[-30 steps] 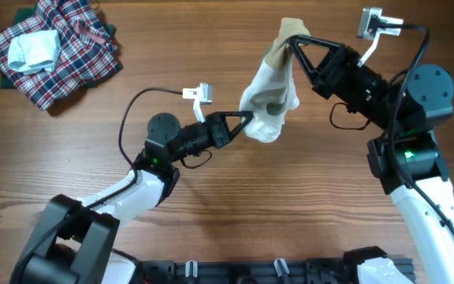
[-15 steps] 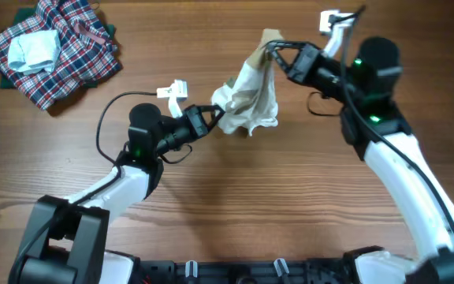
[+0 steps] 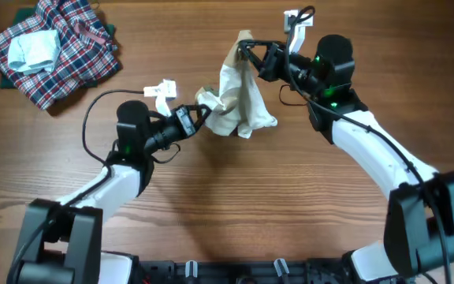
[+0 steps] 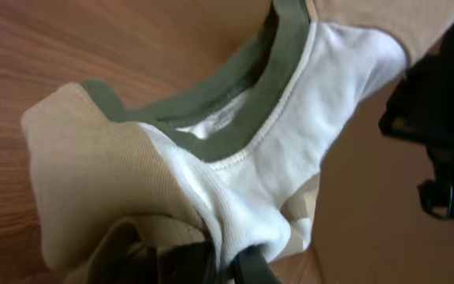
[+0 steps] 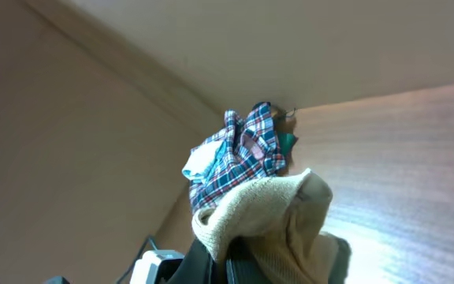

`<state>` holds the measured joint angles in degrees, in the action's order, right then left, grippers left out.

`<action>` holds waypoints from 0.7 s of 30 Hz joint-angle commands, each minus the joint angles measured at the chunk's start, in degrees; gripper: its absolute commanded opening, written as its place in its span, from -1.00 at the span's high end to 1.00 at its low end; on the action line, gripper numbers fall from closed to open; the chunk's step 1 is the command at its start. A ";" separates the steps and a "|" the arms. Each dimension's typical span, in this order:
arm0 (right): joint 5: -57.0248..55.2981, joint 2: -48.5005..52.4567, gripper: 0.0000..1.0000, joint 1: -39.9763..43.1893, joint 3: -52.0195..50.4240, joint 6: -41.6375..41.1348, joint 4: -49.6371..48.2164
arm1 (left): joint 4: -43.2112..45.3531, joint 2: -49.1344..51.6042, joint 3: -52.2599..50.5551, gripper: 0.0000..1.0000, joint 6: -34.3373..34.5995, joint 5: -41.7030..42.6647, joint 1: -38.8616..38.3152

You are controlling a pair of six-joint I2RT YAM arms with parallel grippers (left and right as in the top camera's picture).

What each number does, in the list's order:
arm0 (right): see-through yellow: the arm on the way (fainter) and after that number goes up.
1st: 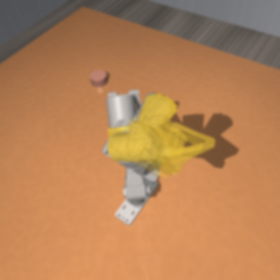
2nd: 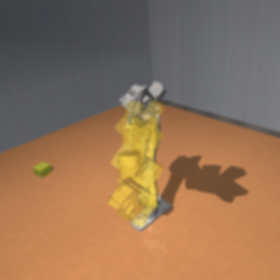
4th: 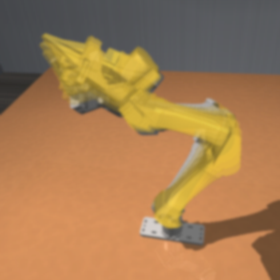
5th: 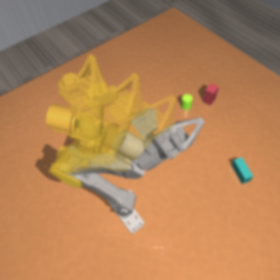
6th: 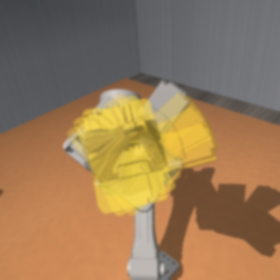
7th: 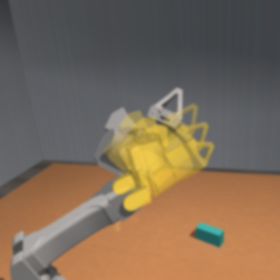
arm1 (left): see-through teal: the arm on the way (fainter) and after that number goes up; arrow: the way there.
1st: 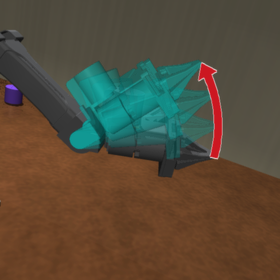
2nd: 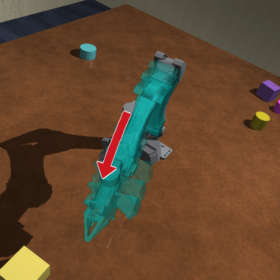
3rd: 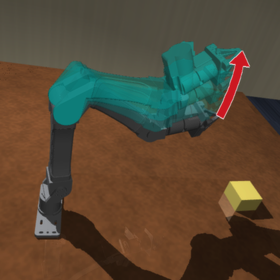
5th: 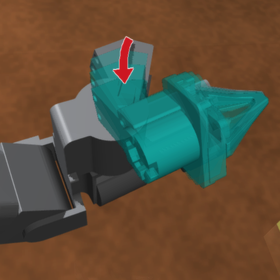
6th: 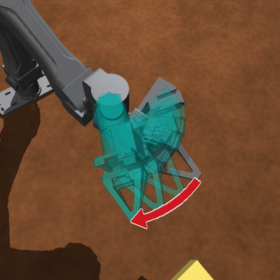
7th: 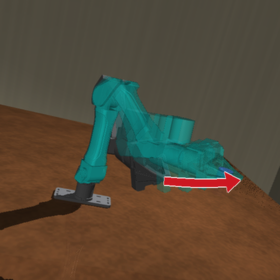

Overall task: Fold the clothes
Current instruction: 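Stretch the t-shirt between both grippers and lay it on the table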

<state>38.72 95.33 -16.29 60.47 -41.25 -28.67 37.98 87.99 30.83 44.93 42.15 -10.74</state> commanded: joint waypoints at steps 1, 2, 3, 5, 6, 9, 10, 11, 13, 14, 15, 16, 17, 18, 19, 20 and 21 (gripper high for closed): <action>-2.49 -6.12 0.92 0.13 1.05 10.05 4.09 | -0.87 -5.60 0.42 0.92 -6.19 4.31 0.37; -6.08 -8.20 0.92 0.13 1.07 12.94 8.22 | -2.08 -7.26 0.42 0.93 -7.58 4.31 0.37; -9.70 -10.05 0.91 0.13 1.16 15.61 12.20 | -4.37 -9.79 0.42 0.93 -9.70 4.24 0.37; -18.71 -14.01 0.92 0.13 1.44 20.83 20.50 | -9.38 -14.62 0.48 0.93 -13.16 2.67 0.24; -23.32 -16.15 0.92 0.13 1.53 22.86 24.28 | -12.90 -17.14 0.76 0.93 -15.06 0.96 0.00; -32.70 -21.90 0.92 0.13 1.55 25.42 32.28 | -32.68 -26.62 5.27 0.92 -25.70 -11.67 -2.89; -34.49 -23.63 0.92 0.13 1.55 26.32 34.18 | -39.82 -29.22 7.78 0.93 -28.72 -17.92 -4.57; -36.11 -25.29 0.92 0.13 1.55 26.34 35.95 | -46.16 -31.50 10.62 0.93 -30.80 -24.04 -6.34; -36.63 -27.30 0.91 0.13 1.55 26.49 37.97 | -54.49 -34.07 15.28 0.93 -32.98 -31.19 -9.16; -36.63 -28.33 0.92 0.13 1.55 26.47 38.95 | -56.96 -34.82 17.09 0.92 -33.03 -33.03 -10.27; -36.63 -29.33 0.92 0.13 1.55 26.49 39.93 | -59.41 -35.52 19.10 0.92 -33.20 -33.97 -11.50; -36.63 -30.08 0.92 0.13 1.55 26.49 40.54 | -61.07 -35.95 20.46 0.92 -33.92 -33.92 -12.50; -36.63 -30.84 0.92 0.13 1.55 26.77 41.18 | -62.40 -36.26 21.59 0.92 -34.29 -33.99 -13.46; -36.63 -31.80 0.91 0.13 1.55 27.56 41.70 | -63.49 -36.48 22.58 0.93 -34.25 -34.29 -14.43; -36.98 -32.94 0.92 0.13 1.57 27.80 42.29 | -64.94 -36.68 24.04 0.92 -34.25 -34.36 -16.11; -37.51 -34.12 0.92 0.13 1.57 27.78 42.82 | -65.79 -36.68 25.05 0.92 -34.25 -34.38 -17.38; -37.48 -35.43 0.92 0.13 1.57 27.76 43.25 | -66.36 -36.65 25.88 0.93 -34.25 -34.38 -18.71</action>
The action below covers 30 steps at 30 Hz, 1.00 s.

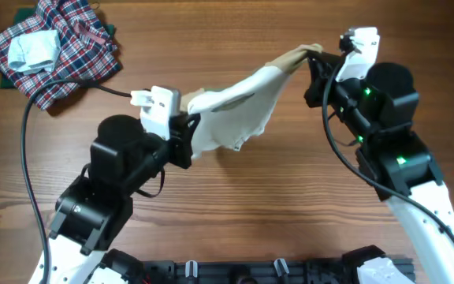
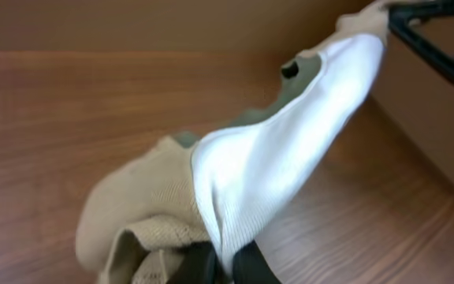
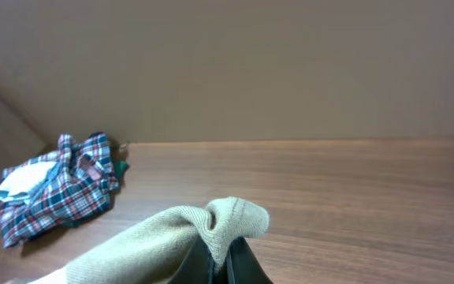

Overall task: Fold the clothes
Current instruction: 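Stretch the t-shirt between both grippers and lay it on the table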

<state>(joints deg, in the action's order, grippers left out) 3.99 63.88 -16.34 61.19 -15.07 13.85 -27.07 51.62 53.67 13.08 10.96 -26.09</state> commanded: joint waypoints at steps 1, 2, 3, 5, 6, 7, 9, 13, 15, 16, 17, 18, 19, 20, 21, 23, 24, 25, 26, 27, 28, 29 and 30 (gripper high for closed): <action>-2.75 -5.18 0.92 0.17 0.85 1.62 1.18 | -1.53 -0.28 3.58 0.93 -2.40 -3.23 -4.61; -2.75 -6.32 0.92 0.17 0.85 1.60 1.73 | -1.75 -0.28 4.07 0.92 -2.38 -3.63 -5.77; -2.75 -7.58 0.92 0.17 0.85 1.60 2.47 | -2.16 -0.28 4.70 0.93 -2.38 -4.55 -7.21; -2.73 -10.27 0.92 0.17 0.85 1.51 4.68 | -3.67 -0.28 6.36 0.92 -2.34 -6.38 -10.54; -2.73 -11.30 0.92 0.17 0.85 1.49 5.68 | -4.50 -0.28 7.15 0.92 -2.14 -7.63 -12.02; -2.73 -12.46 0.92 0.17 0.85 1.46 6.80 | -5.31 -0.28 7.89 0.92 -1.95 -8.85 -13.40; -2.71 -14.14 0.92 0.17 0.85 1.36 8.24 | -7.67 -0.28 9.90 0.93 -1.05 -12.61 -16.76; -2.01 -16.59 0.92 0.15 0.85 1.40 9.75 | -11.43 -0.24 14.19 0.92 -0.44 -14.78 -21.99; -0.98 -17.31 0.92 0.15 0.87 0.92 10.36 | -12.55 -0.13 15.96 0.93 0.31 -16.22 -24.33; -1.01 -17.40 0.91 0.15 0.87 0.37 10.73 | -12.90 -0.13 16.33 0.92 0.92 -17.59 -25.03; -1.07 -17.35 0.92 0.17 0.87 -0.09 11.08 | -13.16 -0.13 16.48 0.92 0.90 -18.82 -25.64; -1.20 -17.16 0.92 0.17 0.85 -0.09 11.17 | -13.42 -0.13 16.48 0.92 0.90 -19.71 -25.83; -2.23 -16.57 0.92 0.17 0.85 -0.13 11.28 | -13.99 0.31 16.48 0.92 0.90 -21.35 -25.77; -3.37 -15.65 0.92 0.17 0.85 -0.15 11.30 | -14.53 0.94 16.48 0.92 0.90 -23.67 -25.77; -4.35 -14.49 0.92 0.17 0.85 -0.57 11.30 | -14.86 2.10 16.48 0.91 0.90 -25.83 -25.77; -5.11 -9.75 0.91 0.17 0.85 -3.69 11.19 | -14.49 6.45 16.48 0.87 0.90 -27.34 -25.00; -5.11 -8.02 0.92 0.17 0.85 -4.79 11.06 | -14.47 8.17 16.48 0.85 1.14 -27.34 -24.24; -5.11 -6.19 0.92 0.17 0.85 -5.64 10.86 | -14.47 9.88 16.48 0.84 1.62 -27.34 -23.32; -5.11 -3.74 0.92 0.17 0.85 -6.45 10.34 | -14.34 12.26 16.48 0.83 2.67 -27.30 -21.86; -5.11 -0.81 0.91 0.17 0.85 -6.54 9.20 | -14.08 15.15 16.48 0.81 3.02 -27.30 -19.93; -5.11 1.68 0.91 0.17 0.85 -6.56 7.76 | -13.62 17.57 16.48 0.81 2.99 -27.32 -18.25; -5.14 3.82 0.92 0.17 0.85 -6.56 6.25 | -13.00 19.61 16.48 0.80 2.99 -27.30 -16.70; -5.14 6.05 0.92 0.17 0.85 -6.58 4.46 | -12.07 22.03 16.48 0.78 2.99 -27.26 -14.60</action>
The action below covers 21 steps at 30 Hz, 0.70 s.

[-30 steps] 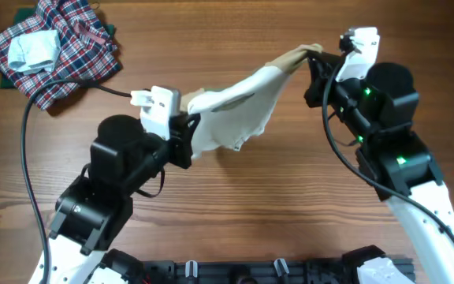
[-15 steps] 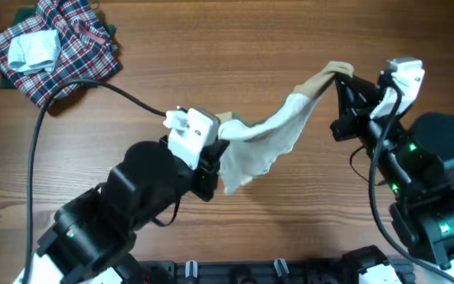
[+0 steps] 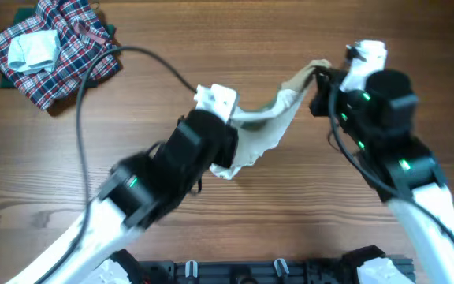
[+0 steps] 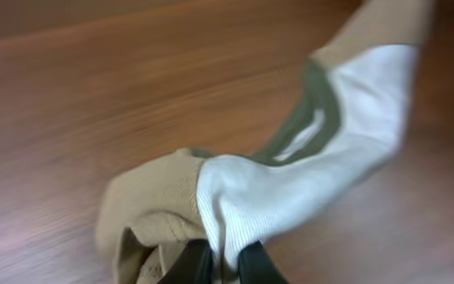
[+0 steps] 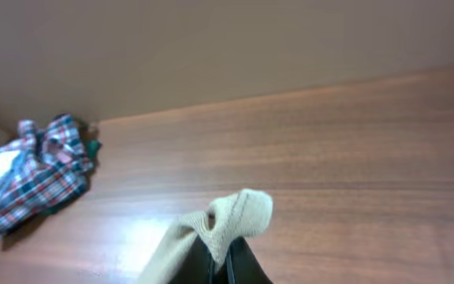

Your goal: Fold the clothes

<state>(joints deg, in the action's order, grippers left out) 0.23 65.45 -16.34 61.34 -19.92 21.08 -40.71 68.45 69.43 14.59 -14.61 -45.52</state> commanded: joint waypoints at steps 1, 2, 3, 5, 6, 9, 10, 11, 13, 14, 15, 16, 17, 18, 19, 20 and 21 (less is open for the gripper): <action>-1.38 6.84 0.91 0.17 0.70 -1.75 -4.87 | 2.62 7.45 0.72 0.77 1.49 -1.70 6.73; -1.66 10.10 0.92 0.17 0.70 -2.82 -7.48 | 4.31 10.84 0.72 0.76 1.36 -1.68 9.66; -1.75 11.89 0.91 0.17 0.70 -2.84 -9.01 | 5.35 12.61 0.72 0.74 1.25 -1.51 11.19; -1.75 14.93 0.91 0.17 0.70 -3.17 -11.34 | 7.30 15.85 0.72 0.70 0.98 -1.49 13.88; -1.75 17.00 0.91 0.17 0.70 -3.67 -13.05 | 8.83 18.34 0.72 0.65 0.33 -1.51 15.69; -1.75 22.82 0.91 0.17 0.70 -4.20 -18.34 | 13.00 24.04 0.72 0.41 -1.36 -1.22 19.98; -1.75 24.52 0.84 0.17 0.70 -4.24 -20.06 | 14.27 25.75 0.72 0.35 -1.66 -1.05 21.14; -1.73 25.97 0.81 0.17 0.70 -4.26 -21.11 | 15.54 27.28 0.72 0.34 -2.32 -0.50 22.18; -1.73 30.10 0.81 0.17 0.70 -4.22 -24.30 | 17.75 30.27 0.72 0.32 -2.40 1.05 24.13; -1.77 31.82 0.80 0.17 0.70 -4.07 -25.33 | 18.75 31.63 0.72 0.32 -2.38 2.23 25.05; -1.84 33.16 0.80 0.17 0.70 -4.04 -26.03 | 19.15 32.46 0.72 0.32 -2.38 3.04 25.68; -2.47 34.49 0.80 0.17 0.70 -4.04 -26.49 | 19.23 32.96 0.72 0.31 -2.38 3.78 26.27; -4.02 35.54 0.80 0.17 0.70 -4.07 -26.49 | 19.08 33.11 0.72 0.28 -2.38 4.15 26.67; -6.34 36.39 0.80 0.17 0.70 -4.09 -26.29 | 18.88 33.09 0.72 0.25 -2.40 4.13 26.69; -8.66 36.89 0.81 0.17 0.70 -4.02 -25.83 | 18.67 33.07 0.72 0.24 -2.40 4.15 26.69; -10.71 37.13 0.80 0.17 0.70 -4.04 -25.33 | 18.21 33.07 0.72 0.23 -2.40 4.33 26.67; -13.18 37.22 0.80 0.24 0.70 -4.02 -24.52 | 17.59 33.09 0.72 0.21 -2.40 4.61 26.62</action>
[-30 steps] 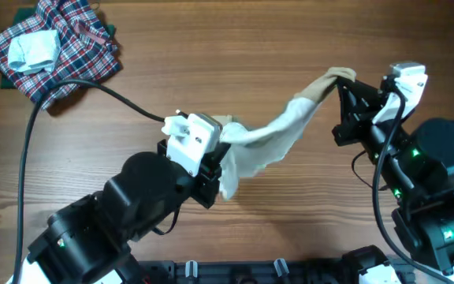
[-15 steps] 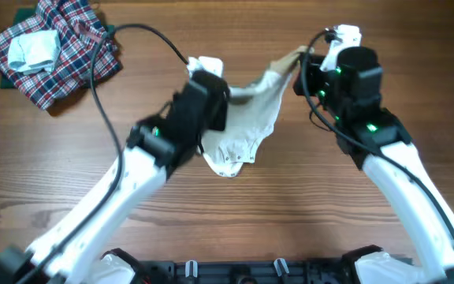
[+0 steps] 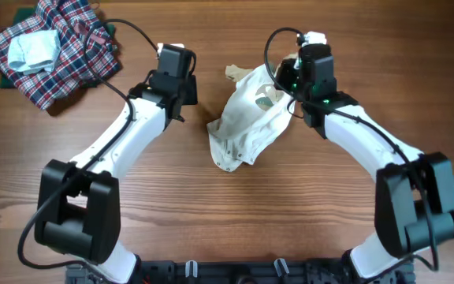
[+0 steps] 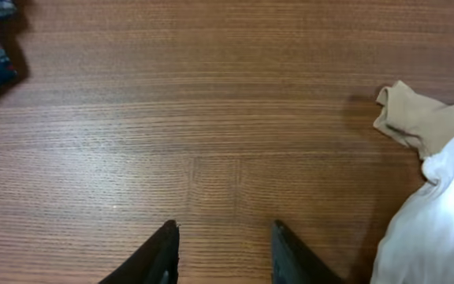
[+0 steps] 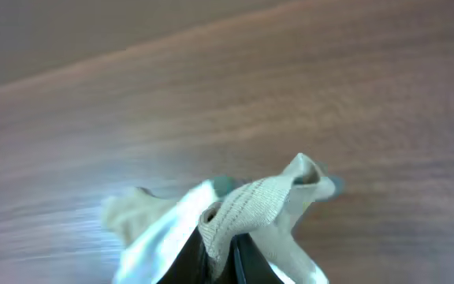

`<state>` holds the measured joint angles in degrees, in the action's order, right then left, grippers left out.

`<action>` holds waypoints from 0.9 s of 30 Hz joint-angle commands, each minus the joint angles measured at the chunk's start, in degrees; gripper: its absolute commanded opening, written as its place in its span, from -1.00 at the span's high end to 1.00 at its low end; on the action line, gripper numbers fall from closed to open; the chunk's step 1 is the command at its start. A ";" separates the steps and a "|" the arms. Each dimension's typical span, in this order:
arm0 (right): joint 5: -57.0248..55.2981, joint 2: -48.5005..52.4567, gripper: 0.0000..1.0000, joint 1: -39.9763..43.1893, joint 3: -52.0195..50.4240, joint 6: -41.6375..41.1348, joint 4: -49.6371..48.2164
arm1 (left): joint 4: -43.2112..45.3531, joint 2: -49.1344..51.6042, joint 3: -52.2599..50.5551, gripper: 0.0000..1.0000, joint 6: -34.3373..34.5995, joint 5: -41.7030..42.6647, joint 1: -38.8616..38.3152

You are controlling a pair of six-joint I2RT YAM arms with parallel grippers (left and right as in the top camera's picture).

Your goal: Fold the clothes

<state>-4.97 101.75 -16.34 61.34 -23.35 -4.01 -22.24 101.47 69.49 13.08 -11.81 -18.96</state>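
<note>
A beige and white top with a green neckband [image 3: 247, 122] lies crumpled on the wooden table [image 3: 329, 205] at the middle. My right gripper [image 3: 284, 81] is shut on a ribbed beige edge [image 5: 247, 201] at the top's far right side; in the right wrist view its jaws [image 5: 223, 248] pinch that fold. My left gripper [image 3: 181, 95] is to the left of the top, apart from it. In the left wrist view its fingers [image 4: 166, 244] stand open over bare wood, my left gripper [image 4: 223, 237] holding nothing. The top's beige corner [image 4: 412, 118] lies to the right.
A plaid shirt pile [image 3: 53, 47] with a light blue cloth [image 3: 34, 47] on it sits at the far left corner; its edge shows in the left wrist view. Both arms' cables arc over the table's far half.
My left gripper has let go of the top, opened and now sits left of it over bare wood. The top, then strung between both grippers, now lies crumpled with only the right holding.
Both grippers were shut on the bunched top at the table's far middle. Then they held it stretched between them, and later closer together. Now the left has released it, and the top rests on the table with the right gripper still on its edge.
</note>
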 commanded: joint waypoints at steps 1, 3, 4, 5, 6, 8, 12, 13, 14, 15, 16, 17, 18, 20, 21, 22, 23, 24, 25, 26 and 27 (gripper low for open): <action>-11.30 0.90 0.78 0.37 0.70 -0.22 1.62 | -2.05 0.07 0.66 0.17 -0.87 2.80 0.07; -14.56 0.90 0.66 0.79 0.70 1.90 2.45 | -3.39 0.07 0.66 0.11 -0.87 4.50 0.07; -16.50 0.90 0.58 1.22 0.70 2.62 3.30 | -3.93 0.07 0.66 0.08 -0.87 5.27 0.07; -18.67 0.90 0.50 1.75 0.70 2.60 4.31 | -4.24 0.04 0.66 0.02 -0.85 5.95 0.07; -19.89 0.90 0.23 2.32 0.70 2.62 5.09 | -4.42 0.04 0.66 -0.05 -0.87 6.45 0.07; -20.26 0.90 -0.13 3.91 0.70 2.60 6.73 | -4.94 -0.17 0.66 -0.21 -0.90 8.11 0.04; -19.21 0.55 -0.33 5.75 0.70 5.73 8.13 | -7.48 -1.66 0.66 -0.39 -1.22 9.86 -1.84; -17.00 0.11 -0.34 5.95 0.70 7.91 7.80 | -8.90 -2.73 0.66 -0.43 -2.54 9.86 -3.54; -14.49 -0.31 -0.30 5.92 0.70 9.84 7.39 | -9.97 -3.69 0.66 -0.44 -2.91 9.86 -4.98; -9.09 -0.96 -0.23 5.92 0.70 12.96 6.38 | -11.04 -4.68 0.66 -0.44 -2.82 9.90 -6.60; -4.96 -1.38 -0.12 5.92 0.70 14.97 5.55 | -12.35 -6.08 0.66 -0.43 -1.84 9.94 -9.44; -1.40 -1.66 -0.01 5.92 0.70 15.87 4.72 | -12.81 -6.67 0.66 -0.40 -0.48 10.38 -11.32; 0.63 -1.75 0.18 5.92 0.70 15.74 4.13 | -13.07 -6.99 0.66 -0.35 1.75 12.24 -13.57; 2.27 -1.73 0.46 5.92 0.70 15.61 3.82 | -13.27 -6.80 0.63 -0.20 5.73 19.19 -16.76; 2.25 -1.73 0.56 5.92 0.70 15.67 3.89 | -13.42 -6.38 0.59 -0.17 7.67 23.10 -18.23; 2.25 -1.73 0.60 5.95 0.70 15.67 3.91 | -13.68 -5.99 0.59 -0.11 9.07 24.83 -19.21; 2.25 -1.73 0.60 5.95 0.70 15.67 3.89 | -14.40 -5.68 0.59 0.00 10.71 25.07 -20.17; 2.25 -1.73 0.60 5.95 0.70 15.67 3.89 | -14.84 -5.33 0.59 0.09 11.26 25.05 -20.74; 2.25 -1.73 0.60 5.95 0.70 15.65 3.89 | -15.04 -5.01 0.59 0.24 11.45 25.14 -21.24; 2.25 -1.73 0.60 5.95 0.70 15.58 3.85 | -15.06 -4.79 0.59 0.36 11.43 25.11 -21.51; 2.25 -1.73 0.60 5.95 0.70 15.32 3.76 | -14.99 -4.59 0.59 0.56 11.43 25.09 -21.68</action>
<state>-4.67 101.69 -10.35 61.34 -8.71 0.12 -37.15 95.59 69.49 21.30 9.96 -39.81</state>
